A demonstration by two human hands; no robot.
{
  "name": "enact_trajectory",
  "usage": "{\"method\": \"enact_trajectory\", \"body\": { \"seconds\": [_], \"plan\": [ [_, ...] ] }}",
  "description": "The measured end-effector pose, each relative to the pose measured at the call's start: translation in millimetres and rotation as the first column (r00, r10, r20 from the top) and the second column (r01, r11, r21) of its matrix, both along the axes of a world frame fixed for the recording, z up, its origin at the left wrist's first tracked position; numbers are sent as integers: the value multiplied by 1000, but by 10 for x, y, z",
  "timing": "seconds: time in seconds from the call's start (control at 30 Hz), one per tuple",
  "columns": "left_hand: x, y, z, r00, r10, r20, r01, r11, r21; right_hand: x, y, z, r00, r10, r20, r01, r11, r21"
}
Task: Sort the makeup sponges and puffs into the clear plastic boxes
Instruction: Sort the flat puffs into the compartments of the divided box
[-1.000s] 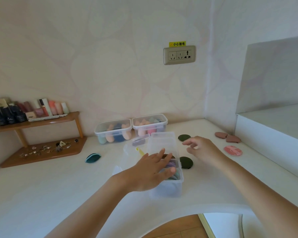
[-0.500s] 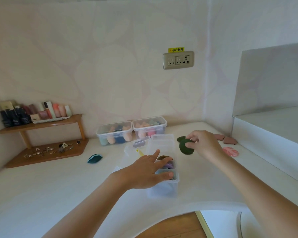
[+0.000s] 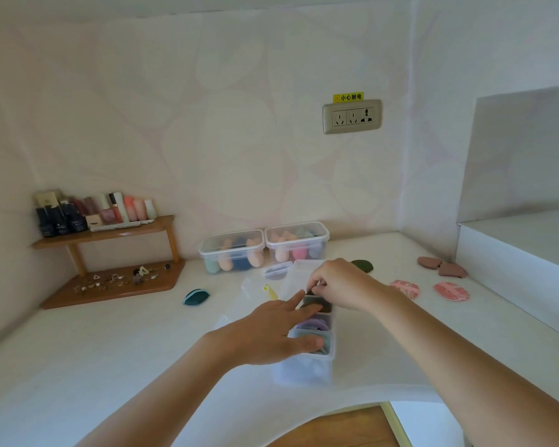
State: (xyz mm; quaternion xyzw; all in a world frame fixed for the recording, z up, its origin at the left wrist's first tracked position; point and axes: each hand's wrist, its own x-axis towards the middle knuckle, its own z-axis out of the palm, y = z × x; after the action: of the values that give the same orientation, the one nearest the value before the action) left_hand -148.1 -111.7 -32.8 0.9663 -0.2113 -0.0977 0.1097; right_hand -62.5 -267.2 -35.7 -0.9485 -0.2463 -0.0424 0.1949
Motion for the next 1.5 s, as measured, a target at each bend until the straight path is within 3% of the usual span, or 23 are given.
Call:
{"method": "enact_trajectory", "body": {
  "seconds": [0.17, 0.27, 0.4, 0.5, 0.63, 0.73, 0.8, 0.9, 1.03, 1.2, 1.3, 1.4, 1.5],
  "plan": [
    [91, -9, -19, 993, 115, 27, -107, 973, -206, -23, -60, 55, 993, 9, 119, -8, 1000, -15],
    [250, 4, -37, 965, 232, 126, -201, 955, -220, 6, -60, 73, 997, 68, 42, -68, 997, -21],
    [452, 4, -64, 932, 260, 251, -189, 943, -275, 84, -13, 31, 999, 41, 19, -42, 996, 75],
    [570, -5, -98, 922, 291, 257, -209, 930, -303, 150, -23, -18, 1000, -18, 21, 15, 990, 139],
    [643, -34, -191, 949, 222, 223, -154, 946, -286, 240, -120, -70, 990, 104, -98, -91, 988, 127],
    [683, -6, -224, 963, 150, 225, -86, 959, -271, 360, -259, -27, 979, 117, -165, -41, 913, 405],
    [699, -5, -214, 969, 121, 215, -68, 969, -239, 591, -393, -92, 994, -58, -93, 101, 823, 560],
    [707, -29, -200, 973, 79, 216, -46, 987, -152, 935, -539, -317, 902, -428, 46, 364, 816, 450],
    [735, -26, -220, 979, 36, 202, -19, 996, -83, 1218, -522, -498, 864, -498, -80, 503, 843, 188],
    [759, -38, -239, 980, 18, 196, -15, 1000, -17, 1328, -463, -621, 852, -513, -101, 517, 856, 18],
    [751, -43, -232, 980, 30, 196, -26, 999, -23, 1307, -510, -577, 864, -502, -40, 503, 855, 126],
    [748, -44, -232, 978, 34, 205, -30, 999, -25, 1159, -577, -408, 899, -437, -23, 415, 836, 358],
    [746, -51, -238, 978, 43, 204, -39, 999, -22, 823, -509, -160, 980, -199, -11, 171, 809, 562]
  ]
}}
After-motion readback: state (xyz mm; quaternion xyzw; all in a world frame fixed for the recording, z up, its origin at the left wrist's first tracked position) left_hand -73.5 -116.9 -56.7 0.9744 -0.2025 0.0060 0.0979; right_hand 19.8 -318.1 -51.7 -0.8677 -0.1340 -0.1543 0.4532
